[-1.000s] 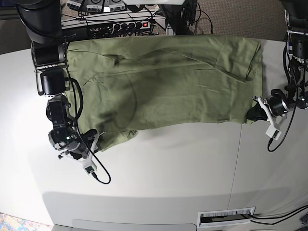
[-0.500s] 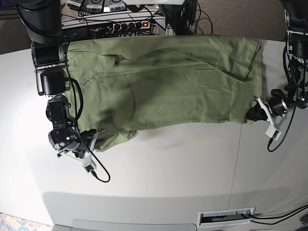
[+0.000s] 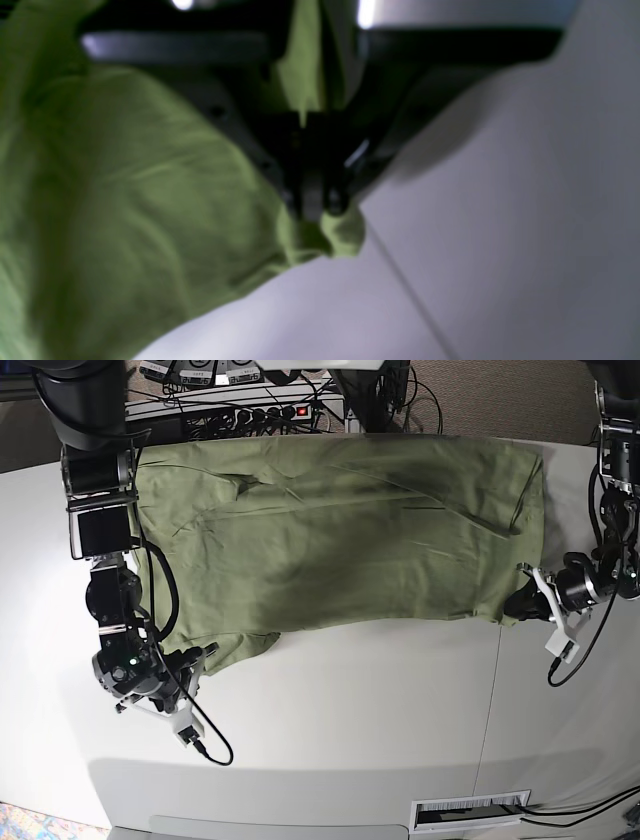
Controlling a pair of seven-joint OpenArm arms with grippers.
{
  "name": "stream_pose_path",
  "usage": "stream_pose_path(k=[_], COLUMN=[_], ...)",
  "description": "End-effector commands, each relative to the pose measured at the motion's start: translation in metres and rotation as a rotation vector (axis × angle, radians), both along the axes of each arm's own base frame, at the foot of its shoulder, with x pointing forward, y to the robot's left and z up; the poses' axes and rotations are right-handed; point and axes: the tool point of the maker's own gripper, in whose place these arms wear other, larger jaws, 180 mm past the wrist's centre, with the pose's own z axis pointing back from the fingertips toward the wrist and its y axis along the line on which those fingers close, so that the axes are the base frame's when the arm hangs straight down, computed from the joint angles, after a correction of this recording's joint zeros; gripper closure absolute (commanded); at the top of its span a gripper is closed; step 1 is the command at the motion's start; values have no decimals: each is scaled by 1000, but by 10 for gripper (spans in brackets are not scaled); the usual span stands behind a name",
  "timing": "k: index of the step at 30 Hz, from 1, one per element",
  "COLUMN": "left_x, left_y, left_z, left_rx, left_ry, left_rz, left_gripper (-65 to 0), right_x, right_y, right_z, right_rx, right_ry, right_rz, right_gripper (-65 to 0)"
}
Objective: Fold the T-shirt properly
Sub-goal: 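Move the right gripper down the shirt side toward the hem, then close both grippers on the hem corners of the green T-shirt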
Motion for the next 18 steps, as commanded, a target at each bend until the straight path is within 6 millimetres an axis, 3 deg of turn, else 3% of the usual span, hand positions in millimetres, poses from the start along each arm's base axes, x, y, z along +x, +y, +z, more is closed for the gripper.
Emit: stream_pose_path(k=[1,7,10,11,18], left_x=[12,12,12,12,12], left_y=[4,2,2,2,0], left_z=[21,23,23,23,22], left_rx=[-5,-3,-3,-3,-6], left_ry=[-57,-62,-62,-62,-61], left_rz=[-2,-9,-9,-9,-11], left_gripper=[0,0,0,0,0], right_x=[11,9,13,15,20], right_y=[-6,-14,-12,-11,0], right_z=[23,19,11,9,-13], right_rx=[-3,-15,17,19,61], right_ry=[-54,-34,-44,-56,-58], right_rz=[-6,-10,-8,-6,0], right_gripper=[0,-21,-290,-323,-324])
